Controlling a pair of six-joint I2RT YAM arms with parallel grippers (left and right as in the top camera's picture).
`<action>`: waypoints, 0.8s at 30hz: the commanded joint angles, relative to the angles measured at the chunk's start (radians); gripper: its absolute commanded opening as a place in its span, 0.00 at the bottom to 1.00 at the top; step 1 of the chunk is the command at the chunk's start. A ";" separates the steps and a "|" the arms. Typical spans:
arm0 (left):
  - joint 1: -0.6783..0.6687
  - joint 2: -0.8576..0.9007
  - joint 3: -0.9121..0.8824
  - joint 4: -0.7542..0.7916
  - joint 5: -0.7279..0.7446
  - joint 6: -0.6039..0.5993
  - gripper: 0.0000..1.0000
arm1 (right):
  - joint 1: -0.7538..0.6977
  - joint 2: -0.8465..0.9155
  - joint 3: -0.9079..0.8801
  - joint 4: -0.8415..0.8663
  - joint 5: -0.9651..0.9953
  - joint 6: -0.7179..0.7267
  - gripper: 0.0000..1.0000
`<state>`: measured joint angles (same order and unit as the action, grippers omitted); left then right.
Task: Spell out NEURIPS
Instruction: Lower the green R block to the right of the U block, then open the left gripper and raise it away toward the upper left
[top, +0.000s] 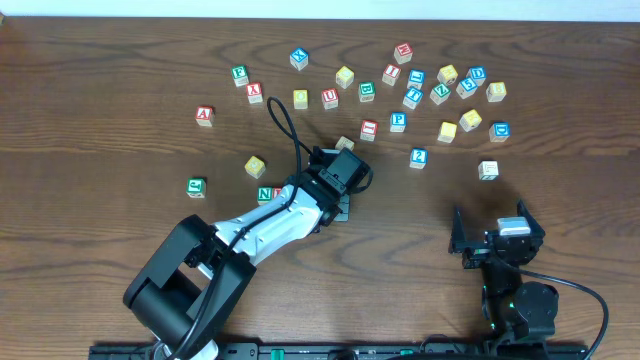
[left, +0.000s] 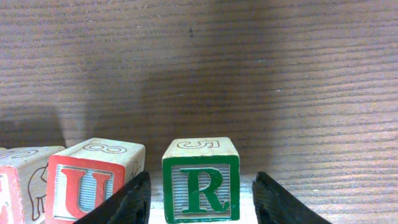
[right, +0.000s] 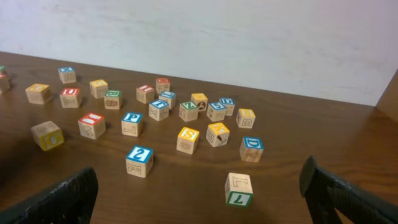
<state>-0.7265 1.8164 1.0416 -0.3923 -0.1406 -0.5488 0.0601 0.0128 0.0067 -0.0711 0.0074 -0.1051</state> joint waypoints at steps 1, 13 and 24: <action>0.003 -0.001 0.001 -0.008 -0.005 0.006 0.48 | -0.009 -0.002 -0.001 -0.005 0.001 0.014 0.99; 0.003 -0.001 0.023 -0.010 -0.002 0.017 0.45 | -0.009 -0.002 -0.001 -0.005 0.000 0.014 0.99; 0.003 -0.019 0.051 -0.010 -0.002 0.021 0.45 | -0.009 -0.002 -0.001 -0.005 0.001 0.014 0.99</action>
<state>-0.7265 1.8160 1.0607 -0.3965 -0.1371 -0.5453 0.0601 0.0128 0.0067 -0.0711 0.0074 -0.1051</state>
